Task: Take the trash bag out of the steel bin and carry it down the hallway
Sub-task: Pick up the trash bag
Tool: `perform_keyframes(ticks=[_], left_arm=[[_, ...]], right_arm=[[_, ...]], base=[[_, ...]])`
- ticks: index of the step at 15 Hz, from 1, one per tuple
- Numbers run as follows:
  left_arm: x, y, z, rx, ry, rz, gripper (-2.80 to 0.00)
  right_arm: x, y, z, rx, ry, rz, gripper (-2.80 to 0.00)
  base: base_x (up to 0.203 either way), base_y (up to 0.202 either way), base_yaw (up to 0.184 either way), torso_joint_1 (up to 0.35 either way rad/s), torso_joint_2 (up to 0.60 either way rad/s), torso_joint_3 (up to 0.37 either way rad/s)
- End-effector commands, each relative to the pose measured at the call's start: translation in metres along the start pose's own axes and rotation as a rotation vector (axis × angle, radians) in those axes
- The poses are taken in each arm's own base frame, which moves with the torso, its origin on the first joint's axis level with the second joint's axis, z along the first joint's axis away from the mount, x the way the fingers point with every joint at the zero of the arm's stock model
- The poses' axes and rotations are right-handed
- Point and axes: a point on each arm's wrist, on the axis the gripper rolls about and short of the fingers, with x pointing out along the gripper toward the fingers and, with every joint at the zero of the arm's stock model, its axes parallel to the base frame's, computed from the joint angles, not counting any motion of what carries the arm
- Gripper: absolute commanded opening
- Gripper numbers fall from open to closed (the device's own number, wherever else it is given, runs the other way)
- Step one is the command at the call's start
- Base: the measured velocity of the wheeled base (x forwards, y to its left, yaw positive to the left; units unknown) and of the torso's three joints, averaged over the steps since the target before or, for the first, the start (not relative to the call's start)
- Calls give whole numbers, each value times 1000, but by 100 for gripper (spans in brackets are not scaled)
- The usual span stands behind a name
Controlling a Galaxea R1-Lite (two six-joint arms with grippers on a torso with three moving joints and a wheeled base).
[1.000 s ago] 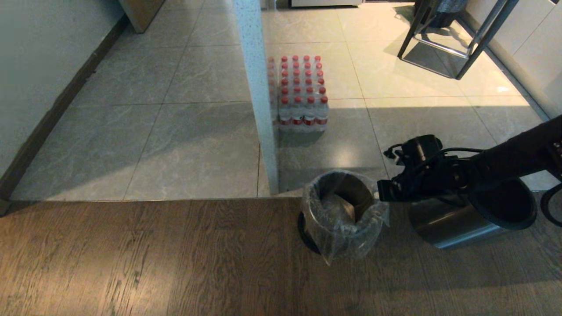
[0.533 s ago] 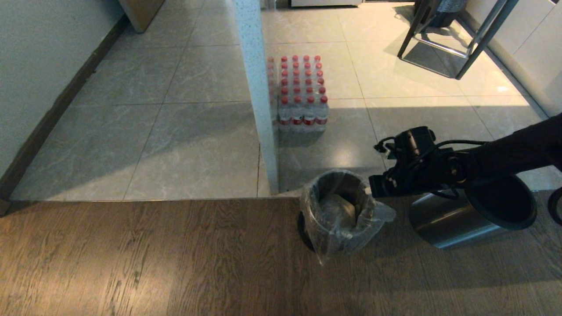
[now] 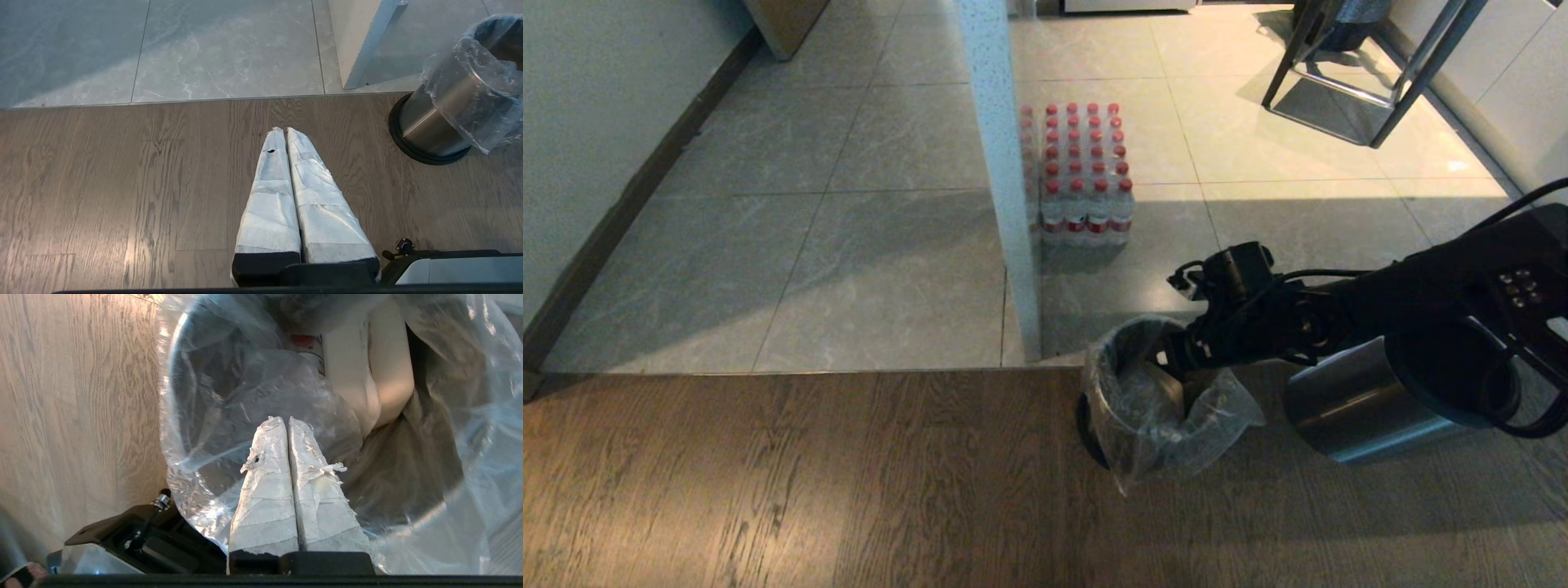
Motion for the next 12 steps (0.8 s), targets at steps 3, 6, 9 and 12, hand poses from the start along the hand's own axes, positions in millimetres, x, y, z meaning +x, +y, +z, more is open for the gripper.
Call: perform_keyframes(ticks=[3,6,9,12], left_arm=[[0,0,0,0,1,0,-280],[0,0,0,0,1,0,-280],[0,0,0,0,1,0,-280],[0,0,0,0,1,0,-280]], right_arm=[[-43,-19,19,22,-90,-45,0],[-63,-47,11,72,-94,-142,0],[-86,-72,2,130,-94,-220,0],[-90,-85,-9,192,-69,-248,0]], base=[[0,0,0,0,0,0],[0,0,0,0,0,0],[0,0,0,0,0,0],[0,0,0,0,0,0]])
